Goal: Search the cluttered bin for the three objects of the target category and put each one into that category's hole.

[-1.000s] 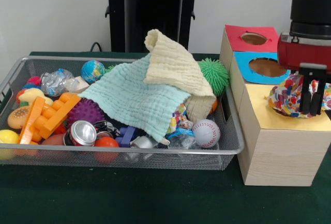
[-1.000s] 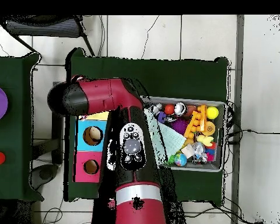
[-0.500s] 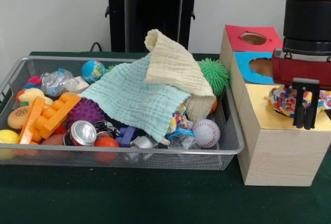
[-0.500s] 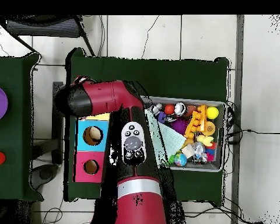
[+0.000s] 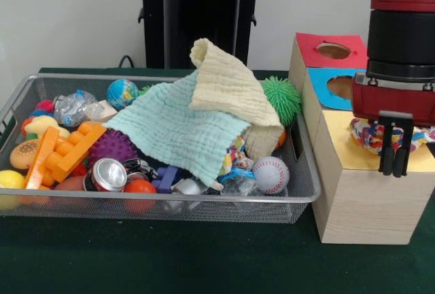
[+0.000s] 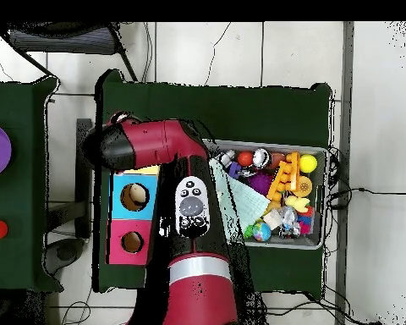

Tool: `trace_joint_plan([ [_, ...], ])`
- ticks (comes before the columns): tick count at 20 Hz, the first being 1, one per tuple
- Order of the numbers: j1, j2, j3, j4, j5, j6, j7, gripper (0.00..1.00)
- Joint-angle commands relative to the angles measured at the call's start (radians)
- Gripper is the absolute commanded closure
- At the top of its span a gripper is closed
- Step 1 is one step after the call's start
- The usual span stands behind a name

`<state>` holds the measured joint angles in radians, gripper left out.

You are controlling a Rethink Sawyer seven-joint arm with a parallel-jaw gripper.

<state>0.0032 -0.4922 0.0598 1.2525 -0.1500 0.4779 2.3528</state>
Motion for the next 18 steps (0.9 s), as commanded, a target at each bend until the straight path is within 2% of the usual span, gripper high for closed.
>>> trace_joint_plan([
  [1,0.019,0.022,-0.024,-0.003,-0.036,0.174,-0.007,1.00],
  [7,0.023,-0.001,-0.025,0.018,-0.019,0.285,-0.026,1.00],
  [11,0.013,-0.046,0.010,0.081,0.016,0.349,-0.026,1.00],
  [14,0.011,-0.080,0.023,0.133,0.027,0.346,-0.013,1.00],
  [18,0.013,-0.088,0.032,0.165,0.031,0.310,0.005,1.00],
])
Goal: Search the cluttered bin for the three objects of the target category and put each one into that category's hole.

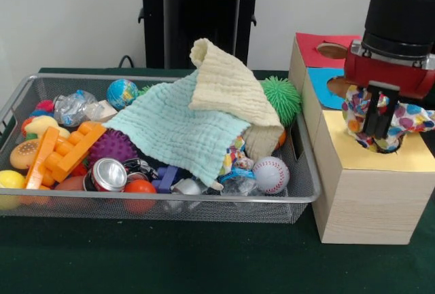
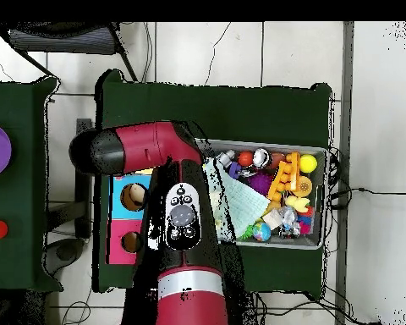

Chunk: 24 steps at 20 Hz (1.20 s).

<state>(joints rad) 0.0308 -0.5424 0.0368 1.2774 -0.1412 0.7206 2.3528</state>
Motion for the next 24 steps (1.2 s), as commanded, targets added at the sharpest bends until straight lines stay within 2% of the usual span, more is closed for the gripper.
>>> trace_joint_plan([
  [1,-0.012,-0.034,0.056,0.140,0.023,0.061,0.010,1.00],
  [12,-0.017,-0.011,0.071,0.216,0.026,-0.117,0.066,1.00],
  [19,-0.026,0.054,0.089,0.217,0.031,-0.106,0.036,1.00],
  [24,-0.028,0.076,0.096,0.208,0.042,-0.045,0.019,1.00],
])
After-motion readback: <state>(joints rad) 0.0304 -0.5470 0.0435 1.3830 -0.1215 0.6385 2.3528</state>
